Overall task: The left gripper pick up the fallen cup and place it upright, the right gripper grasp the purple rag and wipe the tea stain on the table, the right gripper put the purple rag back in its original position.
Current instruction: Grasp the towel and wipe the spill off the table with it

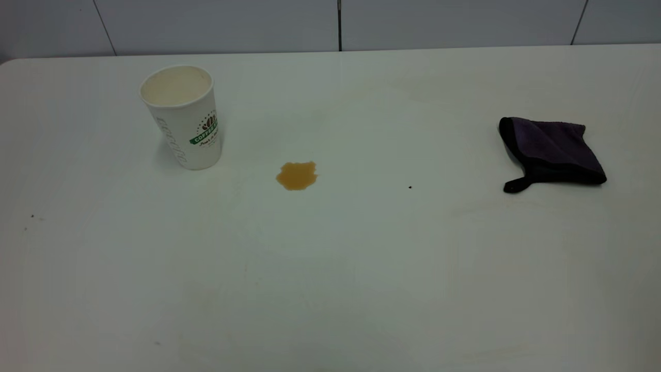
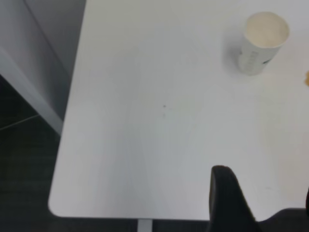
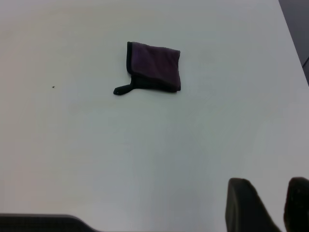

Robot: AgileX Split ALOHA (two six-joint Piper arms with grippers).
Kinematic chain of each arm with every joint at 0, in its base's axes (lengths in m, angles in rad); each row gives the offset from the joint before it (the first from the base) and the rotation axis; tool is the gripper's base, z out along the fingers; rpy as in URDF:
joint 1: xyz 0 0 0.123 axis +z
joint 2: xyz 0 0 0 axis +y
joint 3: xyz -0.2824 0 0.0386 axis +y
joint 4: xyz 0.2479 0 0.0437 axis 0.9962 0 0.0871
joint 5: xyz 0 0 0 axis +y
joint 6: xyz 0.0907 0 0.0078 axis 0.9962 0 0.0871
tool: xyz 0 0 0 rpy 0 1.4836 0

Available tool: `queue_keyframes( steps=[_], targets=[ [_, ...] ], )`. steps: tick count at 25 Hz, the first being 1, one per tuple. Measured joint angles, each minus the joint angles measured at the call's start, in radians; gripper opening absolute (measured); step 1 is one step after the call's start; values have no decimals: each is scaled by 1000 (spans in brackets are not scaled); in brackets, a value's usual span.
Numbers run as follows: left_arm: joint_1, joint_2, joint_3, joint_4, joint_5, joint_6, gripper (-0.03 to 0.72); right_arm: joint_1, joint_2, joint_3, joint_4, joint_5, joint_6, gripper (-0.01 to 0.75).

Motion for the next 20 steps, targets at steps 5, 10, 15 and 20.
queue_keyframes(
  steps=[5, 10, 15, 20],
  targets=[
    [0, -136, 140, -45, 0, 0, 429, 0, 0, 0, 0, 0, 0, 238],
    [0, -213, 311, -72, -5, 0, 429, 0, 0, 0, 0, 0, 0, 238],
    [32, -281, 406, -93, -28, 22, 429, 0, 0, 0, 0, 0, 0, 238],
    [63, -332, 406, -93, -34, 52, 429, 0, 0, 0, 0, 0, 0, 238]
  ],
)
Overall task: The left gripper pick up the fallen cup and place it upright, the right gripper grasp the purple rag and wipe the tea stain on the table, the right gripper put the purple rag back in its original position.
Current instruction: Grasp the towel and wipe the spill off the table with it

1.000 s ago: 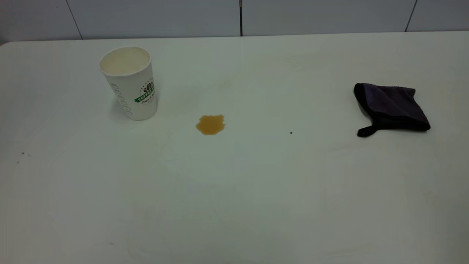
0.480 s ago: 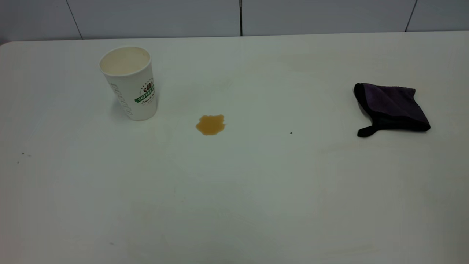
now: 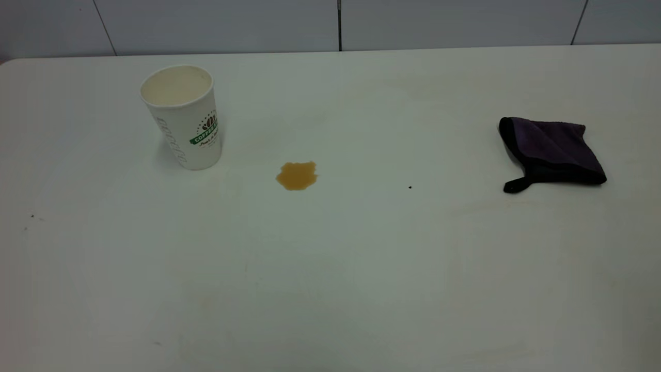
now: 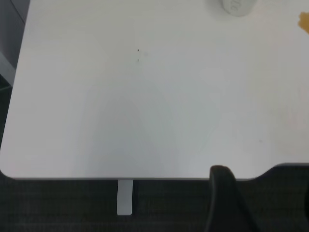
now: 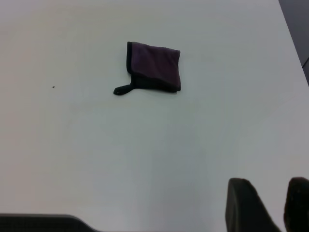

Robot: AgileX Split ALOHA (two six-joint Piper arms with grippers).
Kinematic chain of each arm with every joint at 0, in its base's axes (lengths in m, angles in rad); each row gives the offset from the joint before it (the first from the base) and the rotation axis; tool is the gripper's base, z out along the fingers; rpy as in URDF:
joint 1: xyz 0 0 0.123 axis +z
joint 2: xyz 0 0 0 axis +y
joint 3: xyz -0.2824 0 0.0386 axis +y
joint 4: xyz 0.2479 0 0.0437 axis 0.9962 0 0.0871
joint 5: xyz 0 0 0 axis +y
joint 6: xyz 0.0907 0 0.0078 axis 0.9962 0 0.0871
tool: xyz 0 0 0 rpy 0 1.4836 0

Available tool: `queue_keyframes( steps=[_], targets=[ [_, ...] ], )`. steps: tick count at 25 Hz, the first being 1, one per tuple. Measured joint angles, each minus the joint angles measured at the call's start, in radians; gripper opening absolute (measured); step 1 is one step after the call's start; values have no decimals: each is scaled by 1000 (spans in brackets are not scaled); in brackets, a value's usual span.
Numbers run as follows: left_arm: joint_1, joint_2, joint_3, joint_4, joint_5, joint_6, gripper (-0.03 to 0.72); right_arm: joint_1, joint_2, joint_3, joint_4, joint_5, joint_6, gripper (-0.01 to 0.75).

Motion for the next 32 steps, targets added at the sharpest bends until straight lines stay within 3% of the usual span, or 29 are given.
queue_keyframes(
  steps=[8, 17, 28, 32],
  targets=[
    [-71, -8, 6, 0, 1, 3, 429, 0, 0, 0, 0, 0, 0, 238],
    [9, -21, 6, 0, 1, 4, 429, 0, 0, 0, 0, 0, 0, 238],
    [6, -70, 6, 0, 4, 4, 429, 0, 0, 0, 0, 0, 0, 238],
    [-26, -71, 6, 0, 4, 4, 429, 0, 0, 0, 0, 0, 0, 238]
  ],
)
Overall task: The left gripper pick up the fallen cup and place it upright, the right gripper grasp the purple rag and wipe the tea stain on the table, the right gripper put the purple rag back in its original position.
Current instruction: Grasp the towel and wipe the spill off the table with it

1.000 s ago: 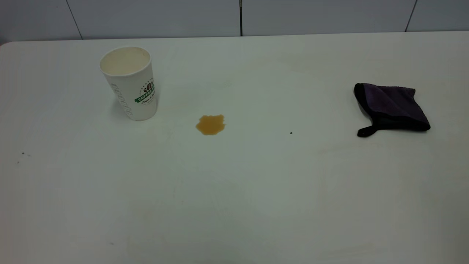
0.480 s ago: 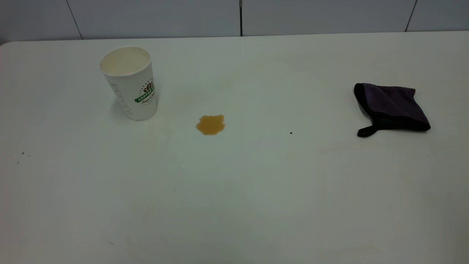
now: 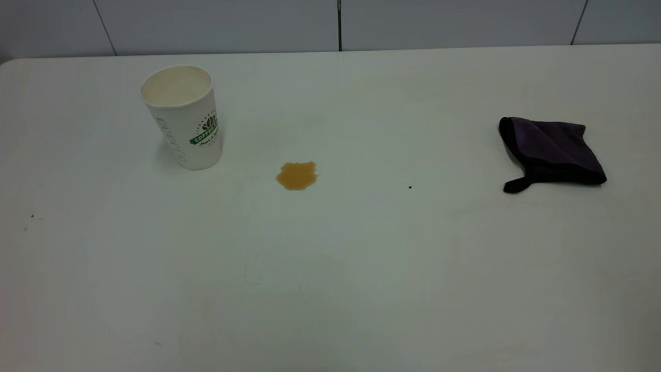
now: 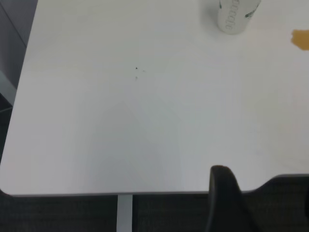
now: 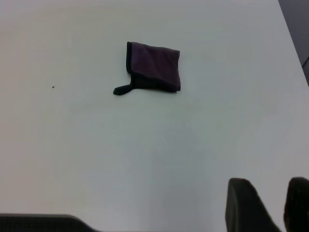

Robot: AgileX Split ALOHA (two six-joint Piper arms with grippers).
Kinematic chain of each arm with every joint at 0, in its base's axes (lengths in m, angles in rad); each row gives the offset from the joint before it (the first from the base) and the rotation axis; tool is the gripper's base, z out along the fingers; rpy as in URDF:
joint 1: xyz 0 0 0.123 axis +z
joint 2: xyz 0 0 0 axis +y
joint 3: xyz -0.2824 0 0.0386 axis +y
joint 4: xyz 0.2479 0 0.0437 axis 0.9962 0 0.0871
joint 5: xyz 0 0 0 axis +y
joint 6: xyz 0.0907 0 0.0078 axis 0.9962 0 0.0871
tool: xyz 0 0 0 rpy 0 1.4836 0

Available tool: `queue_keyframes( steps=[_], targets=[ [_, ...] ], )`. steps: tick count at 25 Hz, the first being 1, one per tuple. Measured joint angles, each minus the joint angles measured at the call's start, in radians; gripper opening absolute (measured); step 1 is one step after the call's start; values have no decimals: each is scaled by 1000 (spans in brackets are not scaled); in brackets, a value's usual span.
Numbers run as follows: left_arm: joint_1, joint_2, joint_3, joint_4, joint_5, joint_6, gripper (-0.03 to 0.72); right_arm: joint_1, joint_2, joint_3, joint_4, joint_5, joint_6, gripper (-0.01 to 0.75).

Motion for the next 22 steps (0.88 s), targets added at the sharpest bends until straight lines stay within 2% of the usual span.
queue_keyframes(
  steps=[3, 22],
  targets=[
    [-25, 0, 0, 0, 0, 0, 429, 0, 0, 0, 0, 0, 0, 238],
    [-26, 0, 0, 0, 0, 1, 429, 0, 0, 0, 0, 0, 0, 238]
  ],
)
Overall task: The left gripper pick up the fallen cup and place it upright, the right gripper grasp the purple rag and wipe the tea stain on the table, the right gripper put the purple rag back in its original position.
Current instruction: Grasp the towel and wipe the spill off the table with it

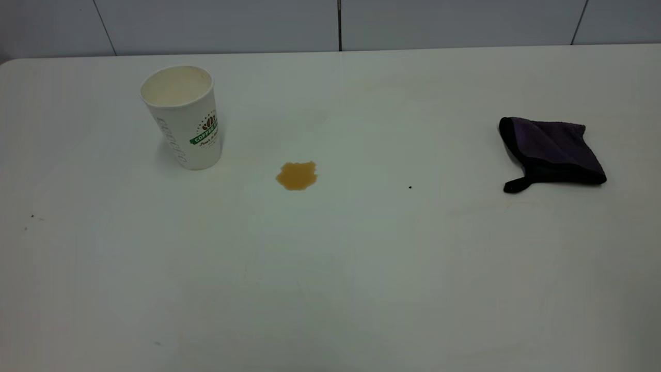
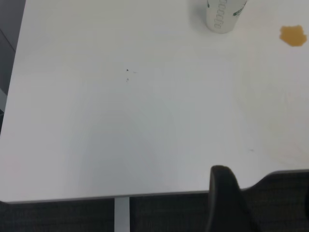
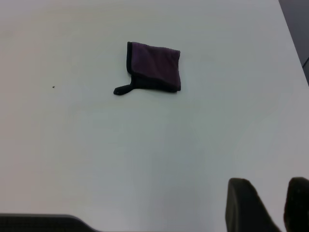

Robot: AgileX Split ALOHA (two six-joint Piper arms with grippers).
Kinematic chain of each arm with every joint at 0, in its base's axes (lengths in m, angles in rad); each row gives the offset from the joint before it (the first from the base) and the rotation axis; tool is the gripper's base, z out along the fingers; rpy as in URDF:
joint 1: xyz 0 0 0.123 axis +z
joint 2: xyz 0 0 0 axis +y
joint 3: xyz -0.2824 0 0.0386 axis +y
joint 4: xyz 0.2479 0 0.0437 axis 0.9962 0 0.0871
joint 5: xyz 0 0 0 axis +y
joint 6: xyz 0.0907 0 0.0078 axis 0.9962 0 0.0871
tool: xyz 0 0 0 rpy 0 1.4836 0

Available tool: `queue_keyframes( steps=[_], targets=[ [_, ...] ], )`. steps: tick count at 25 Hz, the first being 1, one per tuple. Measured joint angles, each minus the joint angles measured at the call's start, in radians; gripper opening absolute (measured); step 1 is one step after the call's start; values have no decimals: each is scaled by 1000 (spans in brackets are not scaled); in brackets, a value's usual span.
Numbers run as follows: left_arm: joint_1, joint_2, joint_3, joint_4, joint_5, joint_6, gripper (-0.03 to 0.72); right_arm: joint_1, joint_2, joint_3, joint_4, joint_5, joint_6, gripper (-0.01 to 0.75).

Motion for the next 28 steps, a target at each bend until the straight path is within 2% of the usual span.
queue_keyframes(
  steps=[10, 11, 13, 17, 19, 23, 28],
  targets=[
    [0, 0, 0, 0, 0, 0, 429, 0, 10, -18, -65, -21, 25, 256],
    [0, 0, 0, 0, 0, 0, 429, 0, 32, -28, -84, -36, 44, 278],
    [0, 0, 0, 0, 0, 0, 429, 0, 114, -62, -126, -77, 84, 368],
    [0, 0, 0, 0, 0, 0, 429, 0, 405, -153, -188, -159, 98, 620],
    [0, 0, 0, 0, 0, -3, 429, 0, 563, -199, -193, -225, 90, 699],
    [0, 0, 0, 0, 0, -2, 429, 0, 875, -294, -178, -368, 69, 725],
    [0, 0, 0, 0, 0, -2, 429, 0, 1227, -421, -162, -420, 68, 725]
  ],
)
